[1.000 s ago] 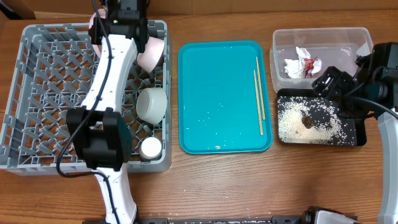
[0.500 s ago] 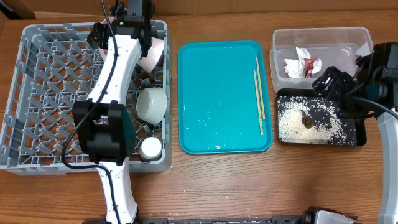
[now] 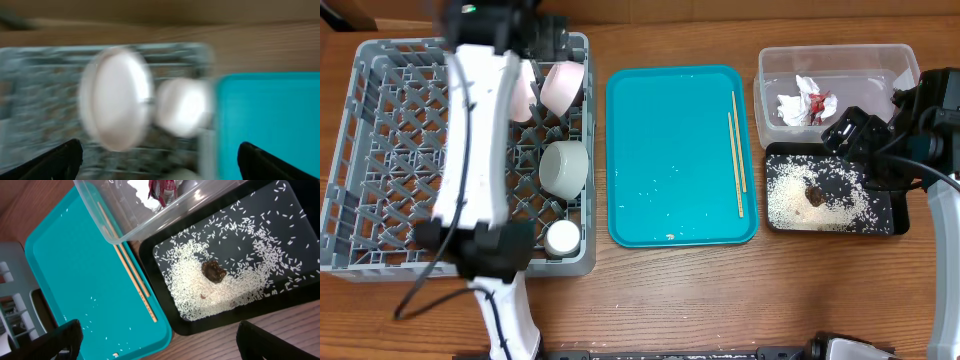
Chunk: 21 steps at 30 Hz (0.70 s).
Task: Sort waste into correct bins and load items into the dishwasher
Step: 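Lift the pink plate into the rack's back row and release, then reach the left gripper to the wooden chopsticks on the tray, grasp one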
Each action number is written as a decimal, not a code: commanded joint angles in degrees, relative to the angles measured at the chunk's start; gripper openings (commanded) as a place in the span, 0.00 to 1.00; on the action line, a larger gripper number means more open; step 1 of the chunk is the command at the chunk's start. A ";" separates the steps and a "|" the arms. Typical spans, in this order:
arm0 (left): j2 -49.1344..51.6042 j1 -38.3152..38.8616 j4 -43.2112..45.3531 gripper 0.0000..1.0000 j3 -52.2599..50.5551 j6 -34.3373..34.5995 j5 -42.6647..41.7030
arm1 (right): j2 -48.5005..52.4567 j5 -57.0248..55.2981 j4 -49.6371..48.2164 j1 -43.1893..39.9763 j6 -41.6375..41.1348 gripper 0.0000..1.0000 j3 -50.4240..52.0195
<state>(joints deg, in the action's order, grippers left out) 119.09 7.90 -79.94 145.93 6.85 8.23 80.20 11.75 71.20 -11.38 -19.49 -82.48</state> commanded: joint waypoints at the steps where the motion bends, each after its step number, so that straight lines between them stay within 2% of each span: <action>1: -2.38 1.49 -2.10 1.00 1.49 5.20 -30.95 | 0.02 -0.35 -0.15 -0.26 0.04 1.00 -1.18; 2: -2.05 2.36 -2.62 0.92 1.14 5.18 -33.55 | 0.02 -0.35 -0.17 -0.26 0.04 1.00 -1.18; 3: -1.77 3.45 -2.75 0.84 0.50 5.20 -33.03 | 0.02 -0.35 -0.17 -0.26 0.04 1.00 -1.18; 4: -1.53 4.87 -2.73 0.80 -0.26 5.79 -30.64 | 0.02 -0.35 -0.15 -0.26 0.04 1.00 -1.18; 8: 0.48 12.81 -0.74 0.82 -6.05 17.42 -13.99 | 0.02 -0.35 -0.15 -0.26 0.04 1.00 -1.18; 10: 2.14 16.68 0.98 0.83 -8.92 21.07 -10.03 | 0.02 -0.35 -0.17 -0.26 0.04 1.00 -1.18; 13: 5.29 21.11 4.83 0.79 -12.07 24.50 -9.38 | 0.02 -0.35 -0.15 -0.26 0.04 1.00 -1.18; 16: 8.87 24.48 8.37 0.63 -13.09 29.57 -12.11 | 0.02 -0.35 -0.15 -0.26 0.04 1.00 -1.18; 17: 10.12 25.42 9.07 0.62 -13.09 30.49 -12.76 | 0.02 -0.35 -0.15 -0.26 0.04 1.00 -1.18; 19: 12.57 27.12 10.32 0.71 -13.09 32.65 -12.94 | 0.02 -0.35 -0.15 -0.26 0.04 1.00 -1.18; 20: 13.84 27.89 10.93 0.81 -13.09 33.66 -12.94 | 0.02 -0.35 -0.15 -0.26 0.04 1.00 -1.18; 21: 14.93 28.59 11.45 0.84 -13.09 33.68 -12.94 | 0.02 -0.35 -0.15 -0.26 0.02 1.00 -1.18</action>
<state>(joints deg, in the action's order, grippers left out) 132.07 35.31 -69.28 132.77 35.35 -4.49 80.20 11.75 71.22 -11.38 -19.46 -82.48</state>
